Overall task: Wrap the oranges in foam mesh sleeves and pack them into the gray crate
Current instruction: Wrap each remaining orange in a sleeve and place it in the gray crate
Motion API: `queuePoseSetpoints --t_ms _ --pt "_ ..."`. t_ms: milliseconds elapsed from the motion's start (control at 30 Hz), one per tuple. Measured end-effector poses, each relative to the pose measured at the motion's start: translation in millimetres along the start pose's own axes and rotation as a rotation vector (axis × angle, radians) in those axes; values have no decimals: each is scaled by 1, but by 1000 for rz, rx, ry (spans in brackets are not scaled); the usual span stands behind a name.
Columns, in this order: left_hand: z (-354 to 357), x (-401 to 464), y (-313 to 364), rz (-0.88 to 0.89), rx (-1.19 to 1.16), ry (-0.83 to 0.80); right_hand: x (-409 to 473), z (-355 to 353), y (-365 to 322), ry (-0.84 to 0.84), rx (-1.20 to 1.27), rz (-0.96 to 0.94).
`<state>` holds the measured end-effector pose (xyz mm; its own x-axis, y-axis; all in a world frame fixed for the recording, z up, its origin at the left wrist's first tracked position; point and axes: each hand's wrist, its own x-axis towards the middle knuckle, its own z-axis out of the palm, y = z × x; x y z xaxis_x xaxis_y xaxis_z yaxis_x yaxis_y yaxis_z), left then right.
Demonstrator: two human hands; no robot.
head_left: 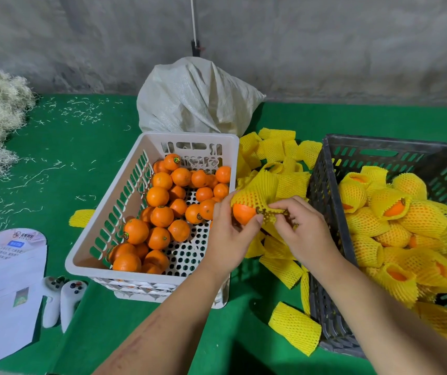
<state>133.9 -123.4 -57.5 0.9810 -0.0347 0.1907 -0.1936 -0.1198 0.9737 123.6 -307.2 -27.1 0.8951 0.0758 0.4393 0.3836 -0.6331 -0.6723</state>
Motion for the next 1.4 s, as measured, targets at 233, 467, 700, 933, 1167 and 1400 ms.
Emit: queuePoseSetpoints --t_ms 233,467,700,933,1167,1400 --pt "11 1 15 -180 -158 40 -1 9 -6 -30 91 -70" --pt "3 -1 10 -89 -107 -127 4 1 -1 43 79 -46" --pt "-3 -4 7 42 185 -83 2 1 -6 -16 47 -143" --pt "2 -1 11 -84 -147 55 -3 15 -4 -18 132 9" --pt "-5 -3 16 -105 -85 -79 0 10 -4 -83 118 -46" --pt "-6 2 21 -193 -82 -142 2 4 -10 79 -2 -77"
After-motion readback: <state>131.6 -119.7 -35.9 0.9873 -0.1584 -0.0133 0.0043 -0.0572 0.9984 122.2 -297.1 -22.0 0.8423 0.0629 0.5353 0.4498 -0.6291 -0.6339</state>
